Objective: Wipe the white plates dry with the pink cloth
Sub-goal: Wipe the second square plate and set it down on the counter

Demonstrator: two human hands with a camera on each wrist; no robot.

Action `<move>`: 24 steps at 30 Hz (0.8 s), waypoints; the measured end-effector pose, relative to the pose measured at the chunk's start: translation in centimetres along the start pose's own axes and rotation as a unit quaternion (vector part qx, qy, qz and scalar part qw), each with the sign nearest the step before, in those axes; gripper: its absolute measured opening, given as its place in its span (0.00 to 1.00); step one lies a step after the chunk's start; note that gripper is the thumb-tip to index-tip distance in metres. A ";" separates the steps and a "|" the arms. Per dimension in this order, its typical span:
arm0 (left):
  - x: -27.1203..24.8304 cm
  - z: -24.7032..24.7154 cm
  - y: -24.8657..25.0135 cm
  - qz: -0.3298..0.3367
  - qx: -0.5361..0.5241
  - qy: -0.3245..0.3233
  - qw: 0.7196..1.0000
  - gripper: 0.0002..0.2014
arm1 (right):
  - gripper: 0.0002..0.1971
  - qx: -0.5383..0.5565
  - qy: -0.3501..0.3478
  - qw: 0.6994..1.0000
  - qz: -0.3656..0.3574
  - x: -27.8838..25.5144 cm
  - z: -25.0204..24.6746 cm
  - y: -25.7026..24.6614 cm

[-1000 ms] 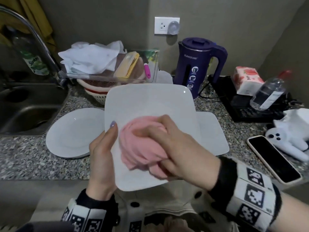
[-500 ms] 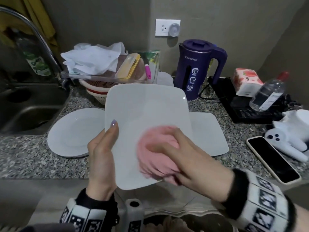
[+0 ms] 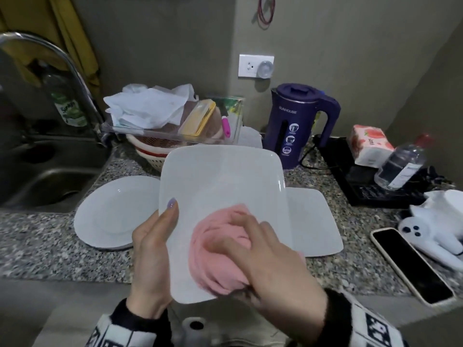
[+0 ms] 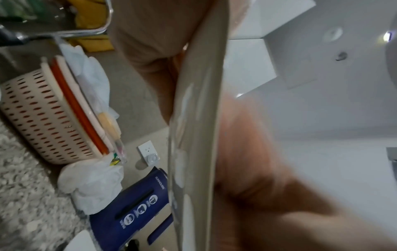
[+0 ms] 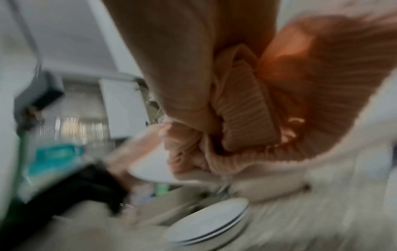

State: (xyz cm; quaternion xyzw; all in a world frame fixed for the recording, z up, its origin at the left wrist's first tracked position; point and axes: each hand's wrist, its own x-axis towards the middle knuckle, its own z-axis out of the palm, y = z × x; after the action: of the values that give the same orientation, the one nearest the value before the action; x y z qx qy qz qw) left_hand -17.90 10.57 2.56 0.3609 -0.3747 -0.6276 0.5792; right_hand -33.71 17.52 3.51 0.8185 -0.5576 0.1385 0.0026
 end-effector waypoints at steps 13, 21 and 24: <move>-0.1 2.2 2.0 0.037 -0.026 -0.051 0.998 0.17 | 0.47 0.729 0.206 0.575 0.308 -1.4 -1.3 6.9; 1.1 1.8 0.8 -0.016 0.090 -0.115 0.989 0.23 | 0.27 0.720 0.276 0.520 0.367 -1.9 -0.2 7.8; 0.9 1.5 -0.6 -0.042 0.095 -0.090 0.990 0.29 | 0.26 0.701 0.296 0.520 0.388 -2.0 0.1 7.7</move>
State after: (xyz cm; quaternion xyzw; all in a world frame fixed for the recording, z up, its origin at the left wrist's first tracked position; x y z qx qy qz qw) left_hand -19.58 9.81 2.74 0.3716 -0.4682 -0.6427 0.4792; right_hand -41.46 16.42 1.77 0.1698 -0.5096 0.7065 -0.4609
